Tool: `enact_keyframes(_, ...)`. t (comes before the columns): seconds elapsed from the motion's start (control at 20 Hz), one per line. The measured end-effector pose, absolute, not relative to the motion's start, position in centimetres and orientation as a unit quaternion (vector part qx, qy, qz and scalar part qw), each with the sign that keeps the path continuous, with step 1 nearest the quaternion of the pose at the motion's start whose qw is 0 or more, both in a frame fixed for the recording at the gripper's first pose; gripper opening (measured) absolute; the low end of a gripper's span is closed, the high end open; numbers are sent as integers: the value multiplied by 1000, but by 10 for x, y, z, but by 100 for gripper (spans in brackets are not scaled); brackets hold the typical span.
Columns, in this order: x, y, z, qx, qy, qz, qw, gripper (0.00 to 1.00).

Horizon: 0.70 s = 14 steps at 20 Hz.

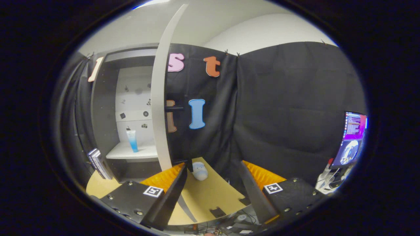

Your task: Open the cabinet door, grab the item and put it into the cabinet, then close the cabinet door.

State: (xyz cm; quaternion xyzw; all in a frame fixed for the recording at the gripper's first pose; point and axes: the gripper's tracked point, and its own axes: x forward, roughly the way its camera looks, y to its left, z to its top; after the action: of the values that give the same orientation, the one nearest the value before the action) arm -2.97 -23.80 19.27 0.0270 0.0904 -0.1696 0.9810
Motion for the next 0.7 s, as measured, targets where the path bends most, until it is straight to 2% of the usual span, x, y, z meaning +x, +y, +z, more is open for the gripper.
enact_keyframes(0.5, -10, -168, 192, 47, 78, -53, 994, 96)
enact_keyframes(0.7, 0, -116, 193, 55, 79, 19, 995, 96)
